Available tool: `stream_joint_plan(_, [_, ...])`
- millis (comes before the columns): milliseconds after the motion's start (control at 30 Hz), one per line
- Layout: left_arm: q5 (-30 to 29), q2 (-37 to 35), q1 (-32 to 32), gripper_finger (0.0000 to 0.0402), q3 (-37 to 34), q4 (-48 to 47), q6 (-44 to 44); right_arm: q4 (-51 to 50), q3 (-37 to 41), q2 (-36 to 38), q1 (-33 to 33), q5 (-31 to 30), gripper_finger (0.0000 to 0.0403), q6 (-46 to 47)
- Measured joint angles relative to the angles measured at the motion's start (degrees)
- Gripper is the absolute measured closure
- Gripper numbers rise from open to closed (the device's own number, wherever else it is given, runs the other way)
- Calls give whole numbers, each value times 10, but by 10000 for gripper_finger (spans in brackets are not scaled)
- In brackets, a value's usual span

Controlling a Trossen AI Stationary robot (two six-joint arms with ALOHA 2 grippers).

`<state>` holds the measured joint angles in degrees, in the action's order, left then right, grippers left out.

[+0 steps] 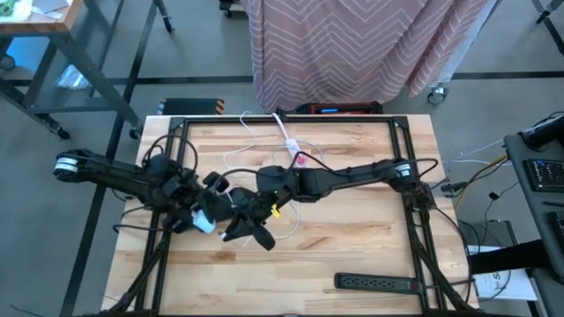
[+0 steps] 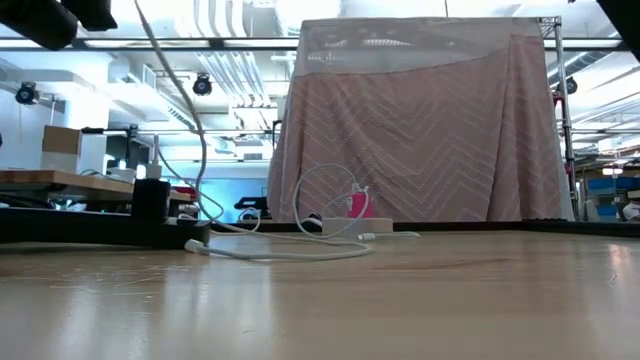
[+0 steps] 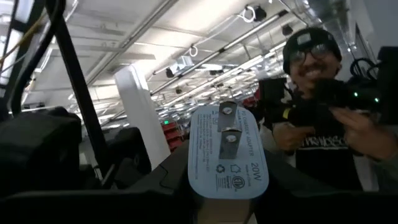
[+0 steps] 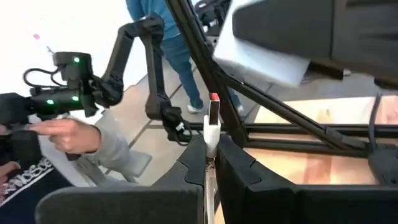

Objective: Insert USB
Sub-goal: Insert the white charger cable to the white charger adapter

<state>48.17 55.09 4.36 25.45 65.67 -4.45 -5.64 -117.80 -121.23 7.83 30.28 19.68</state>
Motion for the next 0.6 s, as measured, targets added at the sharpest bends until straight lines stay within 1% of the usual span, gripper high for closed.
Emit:
stream_joint_plan(100, [4, 14, 0, 301, 0, -14, 38, -3, 0, 0, -6, 20, 400, 2])
stream_joint_plan(267, [2, 39, 0, 301, 0, -13, 55, -54, 0, -1, -12, 49, 400, 3])
stream_joint_plan(433, [-20, 69, 0, 301, 0, -13, 78, -116, 0, 2, -13, 55, 400, 1])
stream_joint_plan(567, [-18, 91, 0, 301, 6, -14, 99, -147, 0, 8, -14, 59, 400, 1])
stream_joint_plan(600, [-8, 97, 0, 301, 8, -13, 103, -147, 0, 10, -14, 65, 400, 1])
